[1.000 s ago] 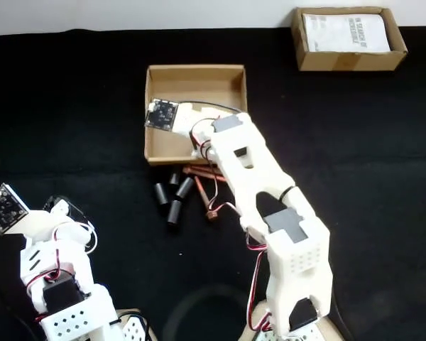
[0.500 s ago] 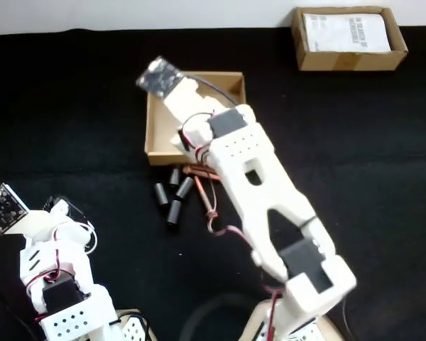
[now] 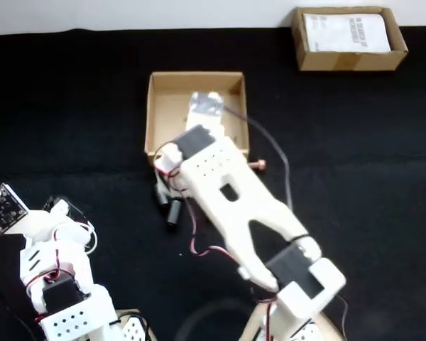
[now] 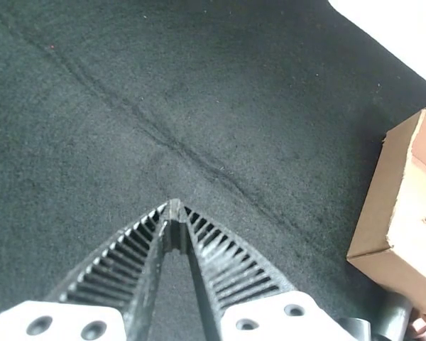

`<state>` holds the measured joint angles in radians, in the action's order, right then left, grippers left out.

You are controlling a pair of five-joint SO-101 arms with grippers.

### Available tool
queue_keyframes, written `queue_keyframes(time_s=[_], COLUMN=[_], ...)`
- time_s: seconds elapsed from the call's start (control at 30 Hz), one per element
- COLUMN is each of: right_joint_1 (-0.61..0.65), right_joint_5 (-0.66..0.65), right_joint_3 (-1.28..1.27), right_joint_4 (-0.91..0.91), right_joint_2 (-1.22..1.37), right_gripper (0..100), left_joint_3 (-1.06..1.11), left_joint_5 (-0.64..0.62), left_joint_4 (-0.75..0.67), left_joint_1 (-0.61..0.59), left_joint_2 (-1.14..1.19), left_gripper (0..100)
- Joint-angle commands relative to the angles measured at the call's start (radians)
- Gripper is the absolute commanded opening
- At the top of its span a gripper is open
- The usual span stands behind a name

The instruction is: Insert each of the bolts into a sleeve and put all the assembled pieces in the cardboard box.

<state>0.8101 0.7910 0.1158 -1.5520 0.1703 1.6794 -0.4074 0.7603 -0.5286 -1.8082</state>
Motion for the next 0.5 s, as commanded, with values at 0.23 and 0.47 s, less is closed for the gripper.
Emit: queue_keyframes(time_s=[0.23,0.47], right_joint_1=[0.099,0.099], right_joint_5=[0.025,0.025], right_joint_3=[0.012,-0.001], right_joint_4=[0.099,0.203], right_joint_2=[0.102,0.105], right_gripper=[16.2,16.2], left_joint_3=[0.016,0.016], left_joint_5=[-0.005,-0.005], left_joint_4=[-0.012,-0.012], left_joint_1=[-0.004,-0.004], left_joint_2=[0.004,0.004], left_gripper=[1,1])
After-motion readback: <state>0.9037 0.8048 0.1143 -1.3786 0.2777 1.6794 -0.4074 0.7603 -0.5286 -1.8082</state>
